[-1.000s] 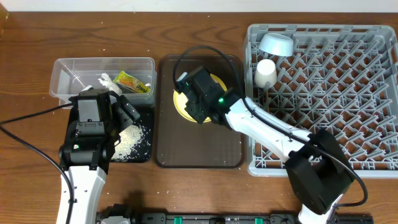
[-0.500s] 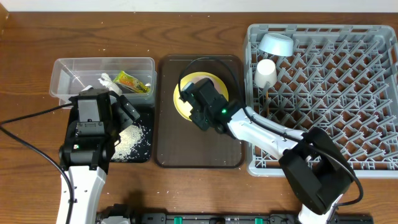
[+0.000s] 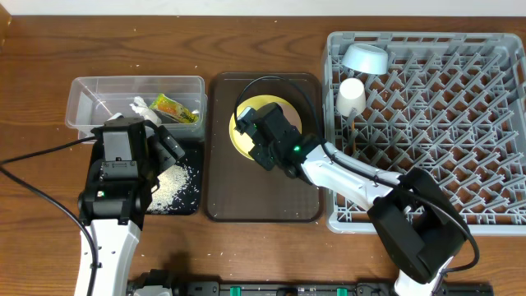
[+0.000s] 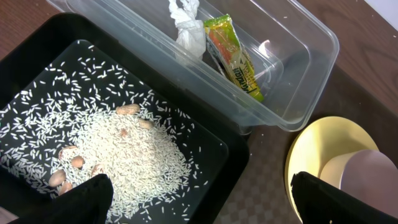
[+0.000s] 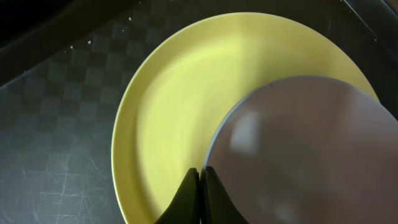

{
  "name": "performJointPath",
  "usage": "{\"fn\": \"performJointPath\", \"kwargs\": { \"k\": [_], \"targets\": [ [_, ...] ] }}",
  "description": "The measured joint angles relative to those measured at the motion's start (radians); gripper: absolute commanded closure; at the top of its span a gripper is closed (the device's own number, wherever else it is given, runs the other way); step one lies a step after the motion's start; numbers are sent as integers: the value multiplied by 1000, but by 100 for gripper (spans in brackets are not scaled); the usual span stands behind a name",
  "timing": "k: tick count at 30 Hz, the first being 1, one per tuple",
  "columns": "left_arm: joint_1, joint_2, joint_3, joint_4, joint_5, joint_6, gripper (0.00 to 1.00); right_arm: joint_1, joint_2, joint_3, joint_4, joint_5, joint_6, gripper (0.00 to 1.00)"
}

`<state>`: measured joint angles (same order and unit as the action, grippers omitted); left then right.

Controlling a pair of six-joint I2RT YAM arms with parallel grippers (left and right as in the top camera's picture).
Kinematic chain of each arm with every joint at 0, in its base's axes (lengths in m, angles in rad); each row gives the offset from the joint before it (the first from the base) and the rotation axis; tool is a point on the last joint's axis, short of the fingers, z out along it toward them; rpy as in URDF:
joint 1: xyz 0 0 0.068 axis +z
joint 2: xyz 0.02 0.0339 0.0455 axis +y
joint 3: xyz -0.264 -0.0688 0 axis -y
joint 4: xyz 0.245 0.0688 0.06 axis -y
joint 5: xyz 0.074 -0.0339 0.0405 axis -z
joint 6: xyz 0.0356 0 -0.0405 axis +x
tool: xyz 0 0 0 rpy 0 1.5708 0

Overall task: Sort waste into correct bins and load items into the dishwasher rack
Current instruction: 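Move the right gripper left and lower it over the pink plate, then grip the pink plate's edge with the right gripper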

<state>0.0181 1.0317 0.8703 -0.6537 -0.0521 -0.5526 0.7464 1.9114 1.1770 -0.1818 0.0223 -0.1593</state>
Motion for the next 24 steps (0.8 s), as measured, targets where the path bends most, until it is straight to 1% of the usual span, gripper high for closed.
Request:
{"fn": "performJointPath", "kwargs": {
  "k": [5,10,16,19,21,24],
  "targets": [
    [0,0,0,0,0,0,5,0,-4,0,-2,0,0,98],
    [0,0,0,0,0,0,5,0,-26,0,-13,0,-2,93],
    [0,0,0,0,0,0,5,0,-33,0,-68,0,-3,89],
    [0,0,0,0,0,0,5,0,-33,0,-78,0,-3,84],
    [0,0,0,0,0,0,5,0,-33,0,-80,0,-3,79],
    [0,0,0,0,0,0,5,0,-33,0,-80,0,-6,78]
  ]
}}
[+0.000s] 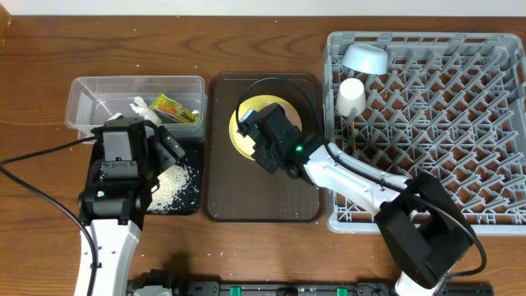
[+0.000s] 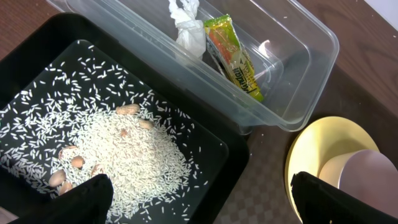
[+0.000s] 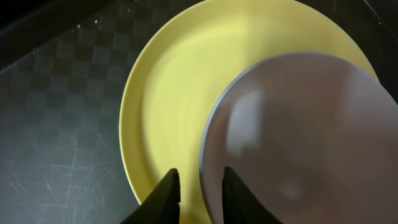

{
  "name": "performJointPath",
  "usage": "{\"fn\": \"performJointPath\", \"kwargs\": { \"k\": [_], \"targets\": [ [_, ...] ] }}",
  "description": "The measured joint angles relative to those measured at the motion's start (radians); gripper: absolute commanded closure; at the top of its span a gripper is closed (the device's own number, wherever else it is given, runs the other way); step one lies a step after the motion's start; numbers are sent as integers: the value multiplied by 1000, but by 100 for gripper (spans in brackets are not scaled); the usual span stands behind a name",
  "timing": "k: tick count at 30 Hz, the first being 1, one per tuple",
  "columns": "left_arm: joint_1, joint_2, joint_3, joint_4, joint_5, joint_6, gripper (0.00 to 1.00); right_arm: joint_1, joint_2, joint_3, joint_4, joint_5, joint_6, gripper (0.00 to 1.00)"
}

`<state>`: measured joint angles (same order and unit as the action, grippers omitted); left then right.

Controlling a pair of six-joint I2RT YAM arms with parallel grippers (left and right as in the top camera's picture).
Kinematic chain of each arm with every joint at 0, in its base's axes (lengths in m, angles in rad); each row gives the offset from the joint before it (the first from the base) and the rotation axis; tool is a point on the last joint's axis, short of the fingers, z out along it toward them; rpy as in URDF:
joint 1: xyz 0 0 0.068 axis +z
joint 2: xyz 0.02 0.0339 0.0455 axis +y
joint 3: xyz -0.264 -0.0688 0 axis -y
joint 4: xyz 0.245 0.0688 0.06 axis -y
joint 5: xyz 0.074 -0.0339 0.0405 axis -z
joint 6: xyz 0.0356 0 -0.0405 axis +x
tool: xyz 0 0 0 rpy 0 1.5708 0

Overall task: Sort waste into correct bins and load items into the dishwasher rack
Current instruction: 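Grip the pink plate's edge with the right gripper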

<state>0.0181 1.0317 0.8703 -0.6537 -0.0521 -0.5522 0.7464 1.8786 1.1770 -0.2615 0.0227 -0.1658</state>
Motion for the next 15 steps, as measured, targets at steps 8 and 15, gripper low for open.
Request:
{"fn": "performJointPath", "kwargs": {
  "k": [8,15],
  "targets": [
    [0,0,0,0,0,0,5,0,34,0,3,0,-1,85],
    [0,0,0,0,0,0,5,0,45,0,23,0,-2,99]
  ]
}}
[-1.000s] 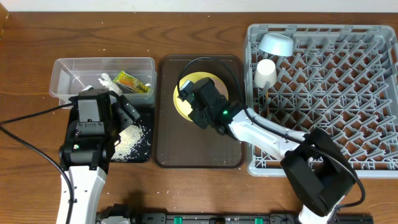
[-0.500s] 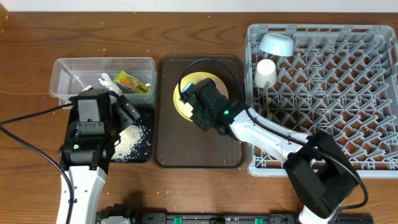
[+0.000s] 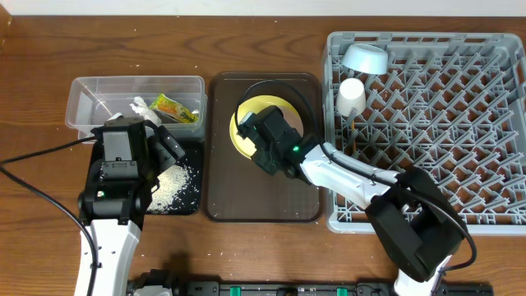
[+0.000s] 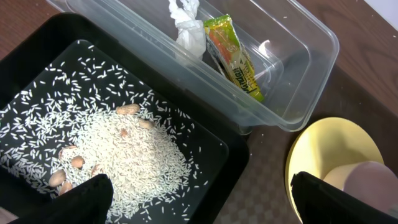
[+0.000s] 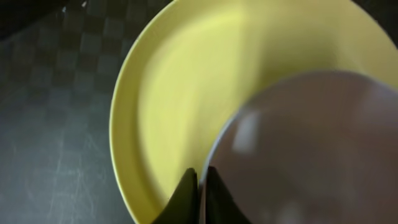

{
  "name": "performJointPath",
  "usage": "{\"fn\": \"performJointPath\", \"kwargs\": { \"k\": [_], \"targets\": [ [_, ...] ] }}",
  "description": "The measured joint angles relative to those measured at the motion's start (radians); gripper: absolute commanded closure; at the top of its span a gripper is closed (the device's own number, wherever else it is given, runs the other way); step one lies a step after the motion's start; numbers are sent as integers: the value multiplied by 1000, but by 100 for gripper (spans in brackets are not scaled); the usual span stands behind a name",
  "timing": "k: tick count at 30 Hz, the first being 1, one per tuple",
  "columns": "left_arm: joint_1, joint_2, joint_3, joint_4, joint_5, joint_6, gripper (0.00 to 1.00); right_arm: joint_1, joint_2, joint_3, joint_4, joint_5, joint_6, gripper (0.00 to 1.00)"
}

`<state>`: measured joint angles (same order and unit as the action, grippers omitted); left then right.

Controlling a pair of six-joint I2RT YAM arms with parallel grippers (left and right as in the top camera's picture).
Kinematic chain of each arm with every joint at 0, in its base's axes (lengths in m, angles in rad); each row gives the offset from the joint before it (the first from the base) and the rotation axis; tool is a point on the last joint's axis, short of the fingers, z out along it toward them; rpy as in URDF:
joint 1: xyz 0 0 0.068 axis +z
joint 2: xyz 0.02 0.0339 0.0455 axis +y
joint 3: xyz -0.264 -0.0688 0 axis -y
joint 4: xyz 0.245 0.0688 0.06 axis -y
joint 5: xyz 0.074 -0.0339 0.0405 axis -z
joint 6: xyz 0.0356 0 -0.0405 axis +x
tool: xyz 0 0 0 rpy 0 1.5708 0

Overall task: Sort waste into correct bins and load items into the dishwasher rack
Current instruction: 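Grip the pink plate's edge with the right gripper, then lift the pink plate and carry it right into the dish rack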

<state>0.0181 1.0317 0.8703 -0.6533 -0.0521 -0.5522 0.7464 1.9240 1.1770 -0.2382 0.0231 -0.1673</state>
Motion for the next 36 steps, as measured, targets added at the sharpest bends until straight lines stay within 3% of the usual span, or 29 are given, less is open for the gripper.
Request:
{"fn": "performJointPath", "kwargs": {
  "k": [10,17,24,31,36],
  "targets": [
    [0,0,0,0,0,0,5,-1,-32,5,-14,-55,54,99],
    [0,0,0,0,0,0,5,-51,-292,53,-82,-229,204,99],
    [0,0,0,0,0,0,5,-319,-549,90,-270,-452,357,99],
    [0,0,0,0,0,0,5,-616,-509,54,-315,-867,380,99],
    [0,0,0,0,0,0,5,-744,-438,12,-291,-1151,370,99]
  ]
}}
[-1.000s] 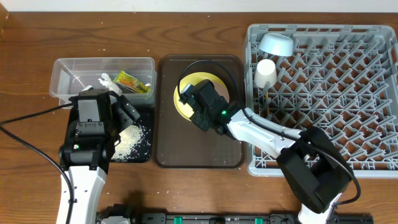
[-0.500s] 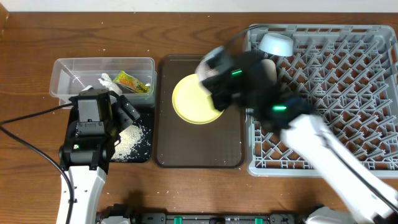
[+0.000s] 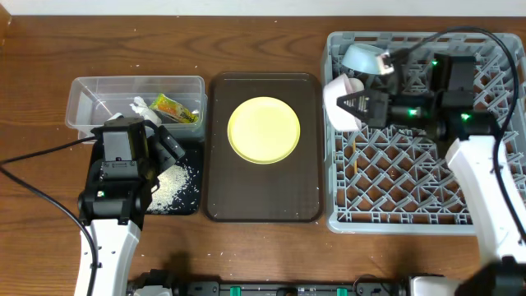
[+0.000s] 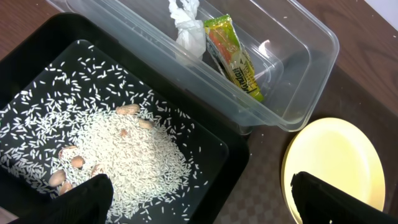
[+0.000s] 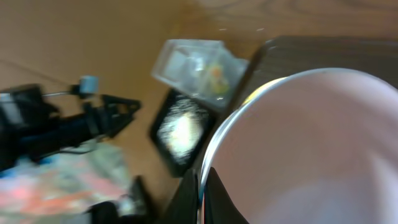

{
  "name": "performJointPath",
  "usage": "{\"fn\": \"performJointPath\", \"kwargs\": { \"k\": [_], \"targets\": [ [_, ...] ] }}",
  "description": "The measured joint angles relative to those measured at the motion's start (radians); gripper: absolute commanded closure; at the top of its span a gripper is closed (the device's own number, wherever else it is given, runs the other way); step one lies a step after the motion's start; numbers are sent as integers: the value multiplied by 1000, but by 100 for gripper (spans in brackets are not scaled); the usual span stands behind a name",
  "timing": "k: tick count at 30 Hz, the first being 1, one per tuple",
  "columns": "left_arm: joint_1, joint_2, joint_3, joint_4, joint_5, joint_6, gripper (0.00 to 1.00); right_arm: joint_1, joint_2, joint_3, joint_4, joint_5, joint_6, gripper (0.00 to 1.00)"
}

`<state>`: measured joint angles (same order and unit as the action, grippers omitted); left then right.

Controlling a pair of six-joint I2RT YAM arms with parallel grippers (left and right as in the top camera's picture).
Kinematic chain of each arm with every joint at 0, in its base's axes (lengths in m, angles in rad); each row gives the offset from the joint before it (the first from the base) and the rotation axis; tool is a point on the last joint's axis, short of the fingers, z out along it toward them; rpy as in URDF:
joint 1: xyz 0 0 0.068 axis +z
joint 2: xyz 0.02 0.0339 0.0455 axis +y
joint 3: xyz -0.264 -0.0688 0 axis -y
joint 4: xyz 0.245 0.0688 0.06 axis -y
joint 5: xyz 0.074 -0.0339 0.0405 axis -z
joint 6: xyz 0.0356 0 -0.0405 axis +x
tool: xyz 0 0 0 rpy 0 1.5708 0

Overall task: Sort waste into correct bins and load items into the dishwasher rack
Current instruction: 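Lift the pink plate and carry it right into the dish rack, then lower the pink plate into the rack and release it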

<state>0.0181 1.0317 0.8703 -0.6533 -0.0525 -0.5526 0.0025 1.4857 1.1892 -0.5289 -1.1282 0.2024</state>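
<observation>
A pale pink bowl [image 3: 335, 100] hangs tipped on edge over the left side of the grey dishwasher rack [image 3: 460, 140]. My right gripper [image 3: 355, 107] is shut on its rim. The right wrist view, blurred, shows the bowl [image 5: 305, 149] filling the frame with the right gripper [image 5: 202, 186] pinched on the rim. A bare yellow plate [image 3: 263, 130] lies on the brown tray [image 3: 246, 201]. My left gripper [image 4: 199, 202] hangs open over the black bin [image 4: 37, 50] of rice, holding nothing.
A clear bin [image 3: 90, 94] at the back left holds a crumpled tissue [image 4: 185, 25] and a green-yellow wrapper [image 4: 235, 57]. A grey bowl [image 3: 366, 56] sits upside down in the rack's back left corner. The rack's right side is bare pegs.
My right gripper, then shut on the bowl's rim over the yellow plate, now holds the bowl tipped on edge over the rack's left side. The plate is bare. The left arm has not moved.
The pink bowl sat on the yellow plate with my right gripper's fingers together at its rim. Then the fingers stood apart astride the rim, then shut on it. Now the bowl is off the plate and over the rack. The left gripper stayed open over the rice bin.
</observation>
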Motion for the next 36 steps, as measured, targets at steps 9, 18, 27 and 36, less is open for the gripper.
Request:
{"fn": "performJointPath", "kwargs": {
  "k": [9,18,27,36],
  "targets": [
    [0,0,0,0,0,0,5,-43,64,-58,5,-203,-50,99],
    [0,0,0,0,0,0,5,-58,65,-145,31,-169,-64,99],
    [0,0,0,0,0,0,5,-82,66,-236,286,-60,131,99],
    [0,0,0,0,0,0,5,-82,65,-309,546,-40,401,99]
  ]
}}
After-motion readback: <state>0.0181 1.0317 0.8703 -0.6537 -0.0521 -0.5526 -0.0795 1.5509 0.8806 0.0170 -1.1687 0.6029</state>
